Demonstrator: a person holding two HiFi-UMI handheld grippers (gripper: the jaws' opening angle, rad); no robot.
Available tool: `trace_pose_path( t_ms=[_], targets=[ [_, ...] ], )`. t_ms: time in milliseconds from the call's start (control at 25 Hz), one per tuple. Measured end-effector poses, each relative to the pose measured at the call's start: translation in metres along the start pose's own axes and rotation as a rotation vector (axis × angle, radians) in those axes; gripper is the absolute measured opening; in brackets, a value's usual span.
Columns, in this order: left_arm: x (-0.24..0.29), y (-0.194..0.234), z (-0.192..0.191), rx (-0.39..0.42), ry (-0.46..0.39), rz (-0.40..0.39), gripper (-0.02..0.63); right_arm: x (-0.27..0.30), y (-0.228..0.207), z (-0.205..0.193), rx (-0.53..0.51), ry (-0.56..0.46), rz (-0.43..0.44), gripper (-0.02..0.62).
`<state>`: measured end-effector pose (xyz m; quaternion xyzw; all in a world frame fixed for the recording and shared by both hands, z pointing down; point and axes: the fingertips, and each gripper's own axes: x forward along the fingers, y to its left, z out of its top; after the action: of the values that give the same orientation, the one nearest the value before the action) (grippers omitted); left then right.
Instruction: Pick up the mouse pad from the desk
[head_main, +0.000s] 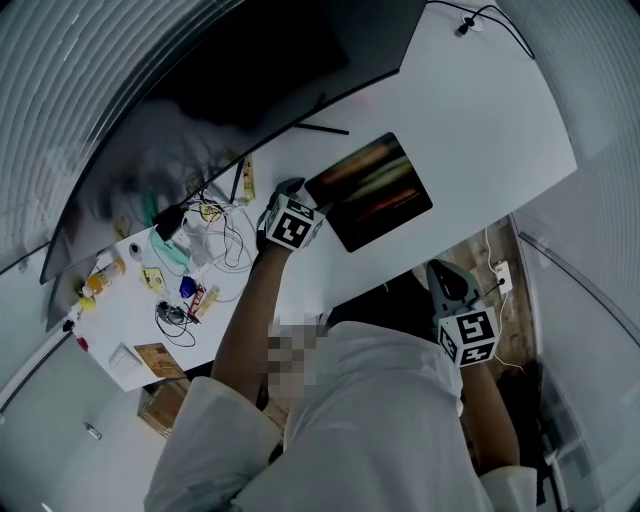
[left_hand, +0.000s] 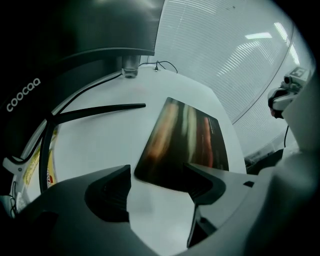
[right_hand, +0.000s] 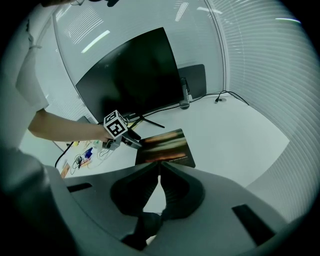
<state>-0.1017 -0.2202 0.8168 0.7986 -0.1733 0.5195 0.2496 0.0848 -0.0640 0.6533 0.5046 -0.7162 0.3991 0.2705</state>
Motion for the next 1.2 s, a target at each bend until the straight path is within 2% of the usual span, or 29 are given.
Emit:
trace_pose_path(
  t_ms=[160, 240, 680, 960, 1200],
  targets=[
    [0.001, 0.000, -0.002, 0.040, 0.033, 0.046, 0.330, 0.000, -0.002, -0.001, 0.010, 0.000, -0.008, 0.035],
    [0.001, 0.000, -0.002, 0.044, 0.042, 0.062, 0.308, 0.000, -0.001, -0.001, 0.012, -0.001, -0.009, 0.035],
    [0.001, -0.002, -0.002, 0.045, 0.042, 0.076, 0.281, 0.003, -0.001, -0.008, 0.027, 0.007, -0.005, 0.035],
    [0.003, -0.009, -0.001, 0.048, 0.025, 0.068, 0.205, 0.002, -0.008, -0.007, 0.031, 0.009, -0.014, 0.035],
    [-0.002, -0.023, 0.002, 0.049, -0.013, 0.066, 0.089, -0.001, -0.014, -0.006, 0.041, 0.011, -0.029, 0.035]
  ],
)
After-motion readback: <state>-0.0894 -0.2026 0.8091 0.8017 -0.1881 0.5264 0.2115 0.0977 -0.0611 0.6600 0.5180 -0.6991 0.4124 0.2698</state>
